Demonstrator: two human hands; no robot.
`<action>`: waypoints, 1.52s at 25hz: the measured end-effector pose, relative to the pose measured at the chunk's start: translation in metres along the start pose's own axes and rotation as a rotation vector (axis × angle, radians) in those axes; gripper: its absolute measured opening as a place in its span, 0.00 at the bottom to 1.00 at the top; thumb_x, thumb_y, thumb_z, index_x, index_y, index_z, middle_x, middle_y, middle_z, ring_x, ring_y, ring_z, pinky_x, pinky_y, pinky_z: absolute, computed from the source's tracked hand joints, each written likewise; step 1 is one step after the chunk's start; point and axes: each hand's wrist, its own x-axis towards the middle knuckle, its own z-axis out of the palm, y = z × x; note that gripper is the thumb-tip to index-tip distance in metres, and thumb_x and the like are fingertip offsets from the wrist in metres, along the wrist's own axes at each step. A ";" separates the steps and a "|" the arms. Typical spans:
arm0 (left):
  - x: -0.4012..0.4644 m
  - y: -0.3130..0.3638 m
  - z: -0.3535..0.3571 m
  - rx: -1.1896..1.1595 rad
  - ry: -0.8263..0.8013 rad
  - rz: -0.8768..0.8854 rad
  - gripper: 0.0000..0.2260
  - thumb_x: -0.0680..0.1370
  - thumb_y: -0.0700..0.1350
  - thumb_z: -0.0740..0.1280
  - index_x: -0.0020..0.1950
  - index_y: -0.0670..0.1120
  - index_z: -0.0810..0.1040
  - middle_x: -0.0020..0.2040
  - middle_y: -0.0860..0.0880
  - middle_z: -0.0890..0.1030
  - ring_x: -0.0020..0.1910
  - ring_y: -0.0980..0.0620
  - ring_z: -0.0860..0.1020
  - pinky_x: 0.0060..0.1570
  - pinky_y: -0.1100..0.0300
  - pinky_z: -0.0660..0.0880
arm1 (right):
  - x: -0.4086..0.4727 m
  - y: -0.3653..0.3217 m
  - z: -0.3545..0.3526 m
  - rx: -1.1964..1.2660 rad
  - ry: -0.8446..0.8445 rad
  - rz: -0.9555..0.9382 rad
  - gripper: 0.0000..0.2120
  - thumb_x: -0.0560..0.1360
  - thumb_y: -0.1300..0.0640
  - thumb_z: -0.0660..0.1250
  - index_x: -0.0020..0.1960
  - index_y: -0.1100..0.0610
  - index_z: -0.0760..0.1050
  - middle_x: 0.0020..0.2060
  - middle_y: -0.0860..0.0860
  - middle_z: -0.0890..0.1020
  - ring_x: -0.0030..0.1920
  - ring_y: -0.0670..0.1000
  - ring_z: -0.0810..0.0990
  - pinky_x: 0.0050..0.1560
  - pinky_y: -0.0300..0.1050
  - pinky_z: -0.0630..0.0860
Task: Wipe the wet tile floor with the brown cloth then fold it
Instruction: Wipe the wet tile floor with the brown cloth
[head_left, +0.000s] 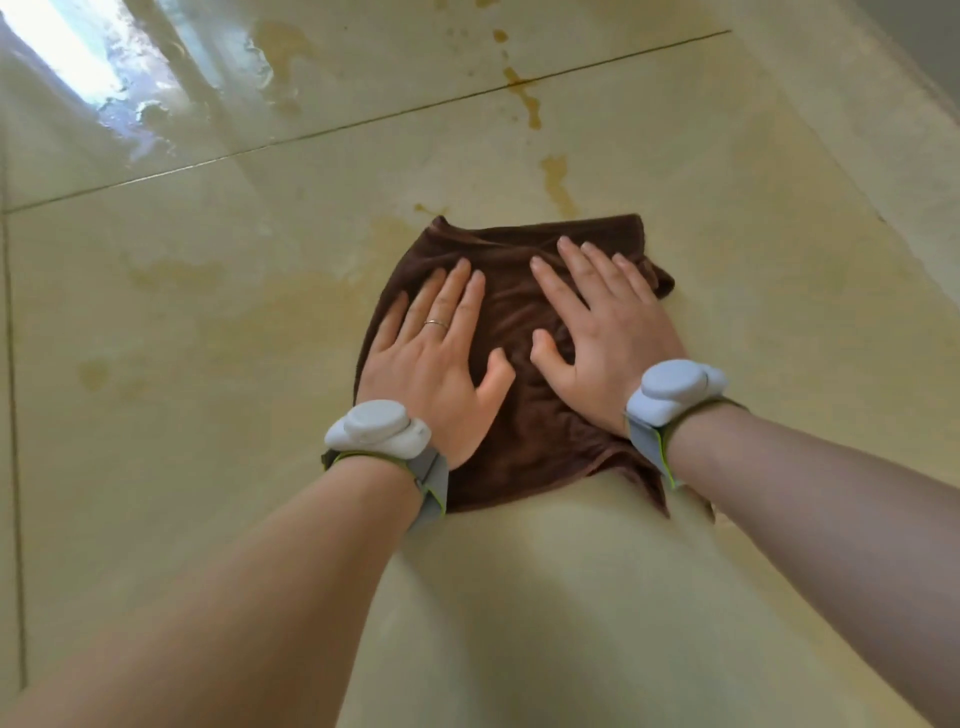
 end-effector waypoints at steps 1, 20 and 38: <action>0.002 -0.002 0.000 -0.003 0.015 -0.014 0.31 0.80 0.60 0.53 0.83 0.53 0.56 0.83 0.55 0.55 0.81 0.55 0.54 0.80 0.54 0.50 | 0.008 -0.003 0.002 0.001 0.002 -0.010 0.33 0.78 0.42 0.53 0.81 0.54 0.64 0.80 0.59 0.65 0.80 0.59 0.63 0.81 0.57 0.56; -0.181 -0.071 -0.040 0.043 -0.125 -0.059 0.33 0.79 0.61 0.54 0.83 0.54 0.51 0.83 0.57 0.51 0.82 0.57 0.50 0.80 0.55 0.47 | -0.125 -0.132 -0.017 0.131 -0.129 -0.160 0.33 0.79 0.42 0.58 0.82 0.51 0.62 0.82 0.55 0.60 0.83 0.55 0.56 0.82 0.54 0.51; 0.017 -0.162 -0.047 -0.027 -0.059 -0.084 0.33 0.80 0.59 0.53 0.84 0.51 0.53 0.83 0.54 0.53 0.82 0.54 0.52 0.80 0.52 0.49 | 0.097 -0.138 0.012 0.005 -0.149 -0.111 0.34 0.79 0.43 0.57 0.83 0.51 0.58 0.83 0.54 0.58 0.83 0.55 0.56 0.82 0.55 0.51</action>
